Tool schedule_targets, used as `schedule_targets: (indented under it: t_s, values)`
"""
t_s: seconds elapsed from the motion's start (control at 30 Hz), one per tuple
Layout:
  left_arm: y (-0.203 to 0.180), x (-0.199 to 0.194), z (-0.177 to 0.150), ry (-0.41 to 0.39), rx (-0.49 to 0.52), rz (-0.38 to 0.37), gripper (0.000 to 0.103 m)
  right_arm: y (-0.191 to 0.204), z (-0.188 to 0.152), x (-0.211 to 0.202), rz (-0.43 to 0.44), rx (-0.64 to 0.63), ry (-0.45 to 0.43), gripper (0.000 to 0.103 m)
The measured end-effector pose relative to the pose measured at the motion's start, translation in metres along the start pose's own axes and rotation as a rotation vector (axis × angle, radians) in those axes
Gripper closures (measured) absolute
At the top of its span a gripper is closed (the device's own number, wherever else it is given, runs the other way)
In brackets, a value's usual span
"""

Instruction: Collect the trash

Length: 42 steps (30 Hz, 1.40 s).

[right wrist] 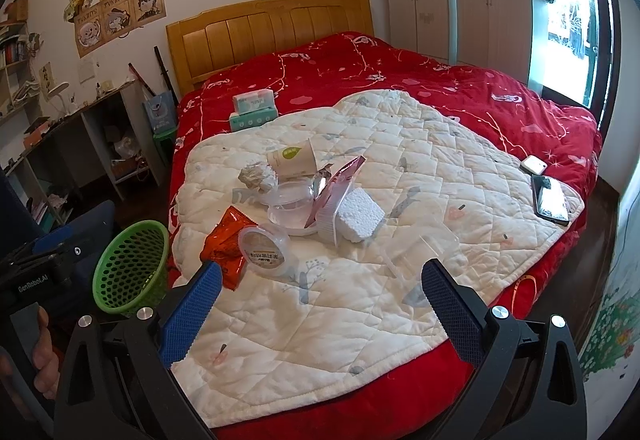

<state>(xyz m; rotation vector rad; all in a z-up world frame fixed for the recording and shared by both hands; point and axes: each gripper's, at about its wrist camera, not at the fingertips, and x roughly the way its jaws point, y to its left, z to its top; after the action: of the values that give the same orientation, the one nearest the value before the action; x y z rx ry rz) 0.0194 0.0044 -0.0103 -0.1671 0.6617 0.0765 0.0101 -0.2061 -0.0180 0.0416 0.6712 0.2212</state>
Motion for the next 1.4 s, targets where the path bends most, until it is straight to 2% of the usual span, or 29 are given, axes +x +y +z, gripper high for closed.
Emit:
schedule_targets:
  t_s: [0.93, 1.4]
  values:
    - [-0.009, 0.033, 0.015, 0.042, 0.029, 0.005, 0.005, -0.014, 0.019, 0.033, -0.003, -0.006, 0.033, 0.006]
    - [-0.015, 0.074, 0.020, 0.112, 0.060, -0.006, 0.005, -0.017, 0.031, 0.060, -0.003, -0.024, 0.058, 0.006]
